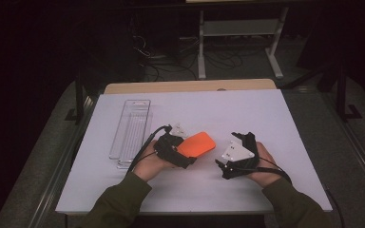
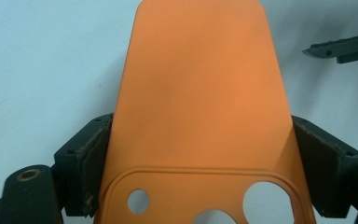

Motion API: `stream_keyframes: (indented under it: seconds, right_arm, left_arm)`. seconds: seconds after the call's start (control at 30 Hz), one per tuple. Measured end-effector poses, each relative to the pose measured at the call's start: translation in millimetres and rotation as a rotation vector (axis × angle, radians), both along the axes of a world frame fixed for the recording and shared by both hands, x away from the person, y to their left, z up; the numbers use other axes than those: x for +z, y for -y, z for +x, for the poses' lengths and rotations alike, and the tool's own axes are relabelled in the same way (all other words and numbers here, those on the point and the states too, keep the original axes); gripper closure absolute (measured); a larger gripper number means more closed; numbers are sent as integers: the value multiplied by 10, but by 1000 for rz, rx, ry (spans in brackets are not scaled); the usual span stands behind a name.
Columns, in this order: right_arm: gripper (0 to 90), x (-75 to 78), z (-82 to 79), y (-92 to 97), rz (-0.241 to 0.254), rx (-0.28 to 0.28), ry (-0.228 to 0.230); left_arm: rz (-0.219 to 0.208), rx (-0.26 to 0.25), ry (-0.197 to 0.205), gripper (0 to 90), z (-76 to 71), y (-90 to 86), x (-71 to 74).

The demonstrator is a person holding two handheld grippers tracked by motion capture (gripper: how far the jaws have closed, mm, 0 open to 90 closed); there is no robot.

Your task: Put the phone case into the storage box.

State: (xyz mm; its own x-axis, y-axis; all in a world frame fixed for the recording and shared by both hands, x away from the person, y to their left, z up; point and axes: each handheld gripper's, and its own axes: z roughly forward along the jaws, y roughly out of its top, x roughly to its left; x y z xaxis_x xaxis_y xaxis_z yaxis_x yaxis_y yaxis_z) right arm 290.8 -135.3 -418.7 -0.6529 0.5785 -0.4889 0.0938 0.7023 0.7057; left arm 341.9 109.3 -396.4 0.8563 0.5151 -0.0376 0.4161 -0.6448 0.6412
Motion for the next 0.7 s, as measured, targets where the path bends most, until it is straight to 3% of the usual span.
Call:
stream_keyframes:
  seconds: [0.07,0.13,0.3,0.7]
  right_arm:
    - [0,-8,-7,-9,-29,4,19]
    - [0,-18,-18,-23,-58,7,36]
    - [0,-47,-48,-64,-124,26,73]
    - [0,-70,-99,-124,-169,53,137]
  left_arm:
    - [-3,1,-2,156,-2,2,-2]
    - [-34,20,-1,156,-16,22,-19]
    - [-29,16,-6,155,-25,31,-17]
    - [-33,2,-1,156,-26,36,-7]
